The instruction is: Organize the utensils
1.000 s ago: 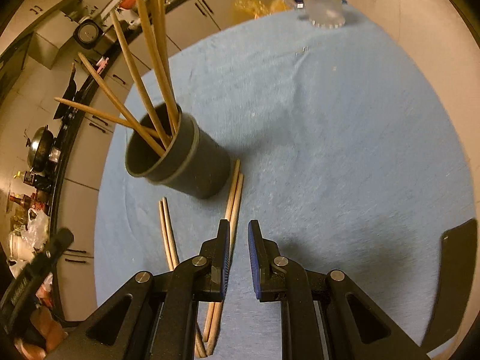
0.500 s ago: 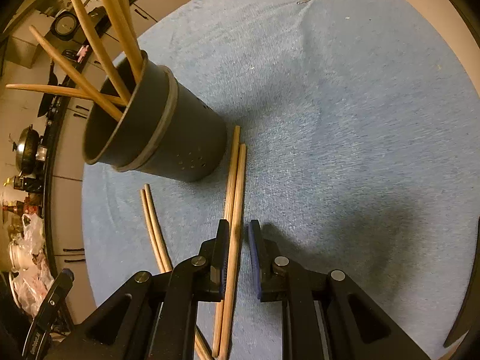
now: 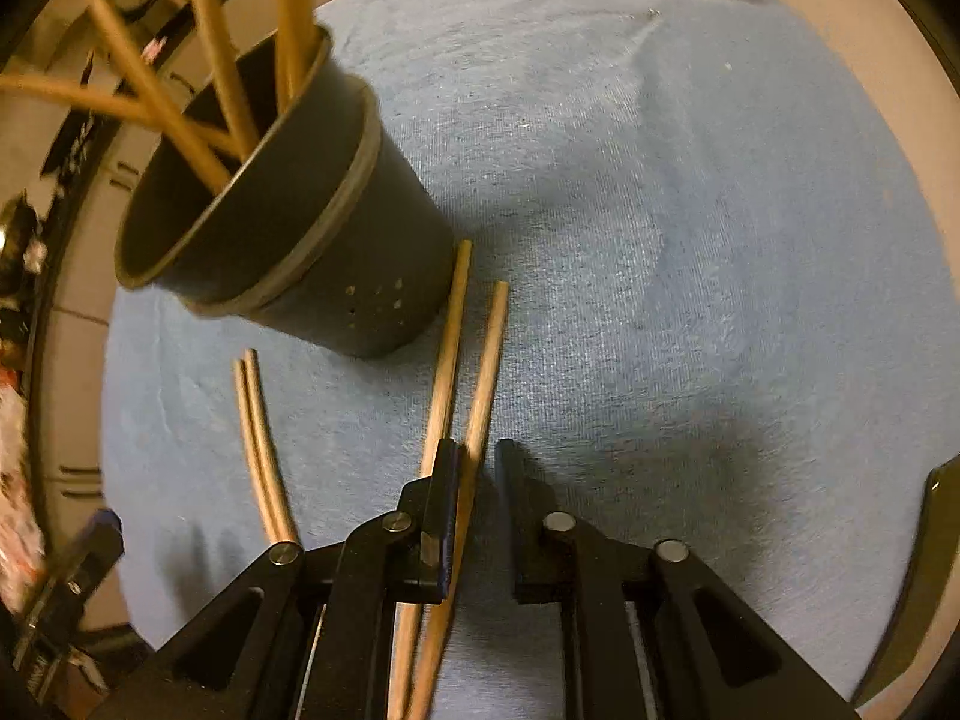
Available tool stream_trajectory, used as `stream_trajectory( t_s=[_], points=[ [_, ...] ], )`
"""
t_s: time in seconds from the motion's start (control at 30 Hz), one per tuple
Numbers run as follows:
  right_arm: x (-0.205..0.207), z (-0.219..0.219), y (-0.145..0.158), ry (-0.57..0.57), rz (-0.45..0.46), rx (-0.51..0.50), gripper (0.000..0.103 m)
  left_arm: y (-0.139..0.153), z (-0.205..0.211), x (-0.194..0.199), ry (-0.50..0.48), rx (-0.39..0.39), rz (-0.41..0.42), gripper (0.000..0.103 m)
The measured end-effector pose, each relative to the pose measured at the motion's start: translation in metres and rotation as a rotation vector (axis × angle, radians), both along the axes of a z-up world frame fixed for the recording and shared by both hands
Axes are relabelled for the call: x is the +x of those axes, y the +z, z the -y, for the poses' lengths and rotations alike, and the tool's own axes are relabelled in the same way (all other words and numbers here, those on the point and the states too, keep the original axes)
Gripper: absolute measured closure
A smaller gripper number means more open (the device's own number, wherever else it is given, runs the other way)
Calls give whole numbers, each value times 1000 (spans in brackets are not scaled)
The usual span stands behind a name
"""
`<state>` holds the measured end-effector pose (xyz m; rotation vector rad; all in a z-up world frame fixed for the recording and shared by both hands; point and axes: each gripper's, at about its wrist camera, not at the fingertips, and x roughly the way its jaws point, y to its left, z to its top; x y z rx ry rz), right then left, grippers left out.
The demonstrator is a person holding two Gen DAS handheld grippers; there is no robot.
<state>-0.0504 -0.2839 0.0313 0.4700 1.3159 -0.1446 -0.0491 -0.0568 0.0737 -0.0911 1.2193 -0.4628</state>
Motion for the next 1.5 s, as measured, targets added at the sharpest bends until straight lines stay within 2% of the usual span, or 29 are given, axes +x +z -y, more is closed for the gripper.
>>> stream_trajectory(
  t_s=[0.13,0.3,0.47,0.53,0.6,0.83,1.07,1.17,1.3,1.5],
  points=[
    [-8,2,1,12,-16,-71,97,-11,18,2,-45,15,-40,72],
    [-25,25,-1,-49,-37,-77,97,-26,37,5,-70,29,-91,72],
    [-36,42,-4,-78,-42,-35,97,-39,51,9,-58,48,-120,72],
    [-39,45,-5,-77,-35,-22,97,-43,55,12,-47,69,-121,81],
    [-42,51,-7,-73,-27,-12,97,-48,58,14,-41,82,-135,82],
    [-34,70,-7,-29,-27,-22,96,-54,66,20,-14,116,-129,84],
    [-20,58,-7,8,-55,-51,93,-55,74,27,-9,124,-126,82],
    [-18,52,-5,14,-69,-58,90,-56,77,26,-24,150,-107,85],
    [-9,50,-4,17,-81,-48,83,-56,73,21,-18,138,-118,87],
    [-3,56,-3,9,-82,-25,82,-58,53,20,15,36,-147,87]
  ],
)
